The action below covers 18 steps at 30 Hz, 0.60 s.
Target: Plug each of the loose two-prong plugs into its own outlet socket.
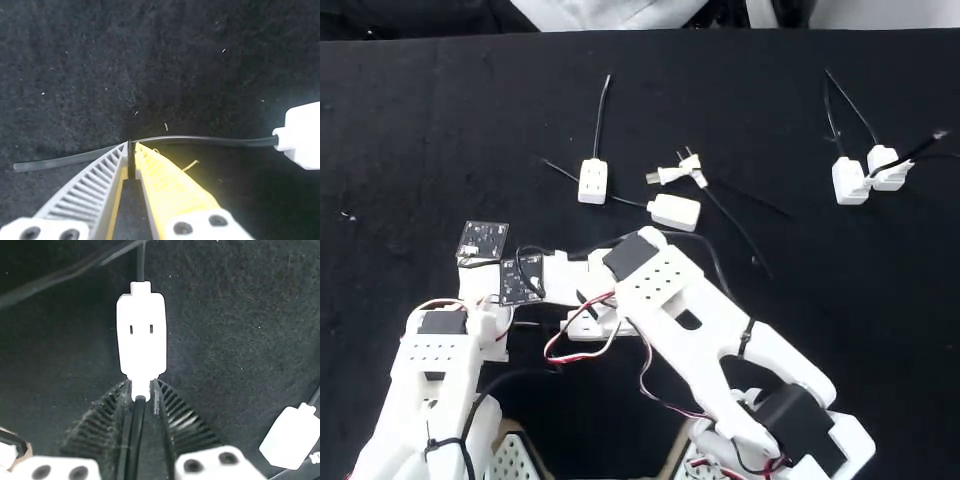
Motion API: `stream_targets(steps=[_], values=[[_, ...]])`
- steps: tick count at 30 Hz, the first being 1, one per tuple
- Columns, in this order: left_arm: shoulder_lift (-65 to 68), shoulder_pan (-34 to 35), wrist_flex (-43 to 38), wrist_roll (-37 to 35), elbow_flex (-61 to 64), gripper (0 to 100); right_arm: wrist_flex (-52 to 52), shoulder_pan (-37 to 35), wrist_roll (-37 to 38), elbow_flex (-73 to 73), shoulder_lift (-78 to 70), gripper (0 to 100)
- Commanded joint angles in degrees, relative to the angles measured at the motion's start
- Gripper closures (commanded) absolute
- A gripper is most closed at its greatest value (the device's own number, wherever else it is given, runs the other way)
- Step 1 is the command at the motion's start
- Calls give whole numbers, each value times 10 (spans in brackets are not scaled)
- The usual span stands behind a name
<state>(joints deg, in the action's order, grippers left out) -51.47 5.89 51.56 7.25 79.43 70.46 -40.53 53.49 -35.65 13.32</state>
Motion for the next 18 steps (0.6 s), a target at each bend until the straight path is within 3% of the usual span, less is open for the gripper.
stream_targets(steps=[1,9,18], values=[[-4,3,-5,-4,-3,970,23,5,-12,37,0,982],[-4,3,-5,-4,-3,970,71,5,-64,84,0,746],[-4,3,-5,-4,-3,970,120,5,-66,91,57,729]])
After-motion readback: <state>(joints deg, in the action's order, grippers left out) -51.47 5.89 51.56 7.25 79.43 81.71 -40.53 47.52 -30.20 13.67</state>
